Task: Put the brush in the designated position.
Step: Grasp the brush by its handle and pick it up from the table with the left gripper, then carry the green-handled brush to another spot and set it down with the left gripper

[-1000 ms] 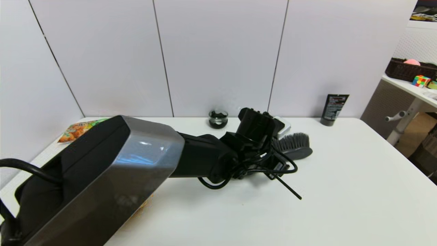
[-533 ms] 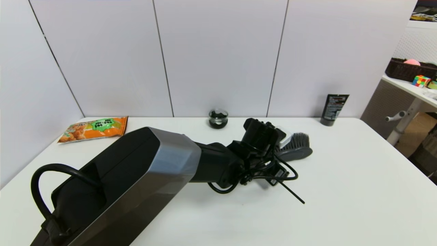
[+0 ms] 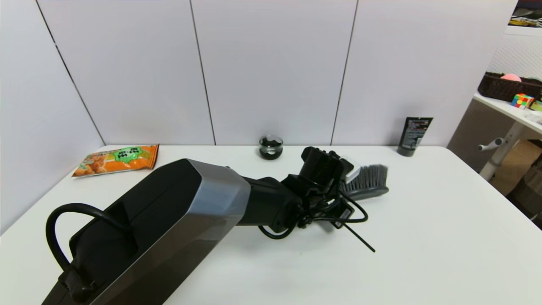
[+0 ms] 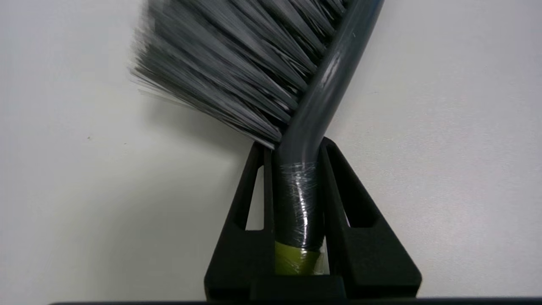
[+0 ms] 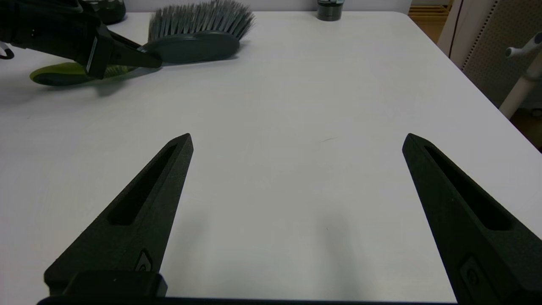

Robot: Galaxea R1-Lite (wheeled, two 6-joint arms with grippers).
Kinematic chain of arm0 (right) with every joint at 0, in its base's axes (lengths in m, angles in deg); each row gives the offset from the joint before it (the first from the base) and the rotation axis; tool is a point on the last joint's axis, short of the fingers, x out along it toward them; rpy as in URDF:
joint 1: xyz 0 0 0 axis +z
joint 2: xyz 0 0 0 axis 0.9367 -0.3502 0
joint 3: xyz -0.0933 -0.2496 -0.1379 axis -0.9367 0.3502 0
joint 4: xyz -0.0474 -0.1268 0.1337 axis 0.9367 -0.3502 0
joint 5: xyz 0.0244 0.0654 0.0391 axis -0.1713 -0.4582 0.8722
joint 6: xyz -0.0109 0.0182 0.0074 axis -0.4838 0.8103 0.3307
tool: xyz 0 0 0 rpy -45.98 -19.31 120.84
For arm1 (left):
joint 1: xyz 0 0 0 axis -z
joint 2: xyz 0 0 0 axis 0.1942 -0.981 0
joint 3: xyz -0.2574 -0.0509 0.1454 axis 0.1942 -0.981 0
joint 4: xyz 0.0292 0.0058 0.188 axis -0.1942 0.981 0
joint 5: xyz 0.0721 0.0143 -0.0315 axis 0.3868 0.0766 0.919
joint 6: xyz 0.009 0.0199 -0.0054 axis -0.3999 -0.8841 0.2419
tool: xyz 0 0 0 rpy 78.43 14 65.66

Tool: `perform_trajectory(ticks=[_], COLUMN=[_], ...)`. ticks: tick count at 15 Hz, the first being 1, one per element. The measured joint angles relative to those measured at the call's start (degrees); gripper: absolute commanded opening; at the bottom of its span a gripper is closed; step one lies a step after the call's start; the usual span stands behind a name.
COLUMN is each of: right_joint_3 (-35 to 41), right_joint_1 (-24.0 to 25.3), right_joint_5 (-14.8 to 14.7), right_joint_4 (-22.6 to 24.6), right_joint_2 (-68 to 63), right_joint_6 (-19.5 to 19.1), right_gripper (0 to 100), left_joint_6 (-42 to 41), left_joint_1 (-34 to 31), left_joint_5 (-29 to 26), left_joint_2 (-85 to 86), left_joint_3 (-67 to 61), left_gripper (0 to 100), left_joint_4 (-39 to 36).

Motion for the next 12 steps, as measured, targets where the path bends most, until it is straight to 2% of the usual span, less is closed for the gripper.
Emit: perform_trajectory(ticks=[12], right_joint_3=[0.0], right_joint_1=[0.0], right_joint_5=[-0.02], right_joint_4=[0.0], right_joint_2=[0.0], right_joint_6=[0.0], right_gripper=[100], left_joint_6=[-0.46], left_joint_1=[0.22], left_joint_5=[-0.28], left_joint_2=[4.66], left_joint_3=[1.71], left_gripper=[0], left_joint_4=[1.5])
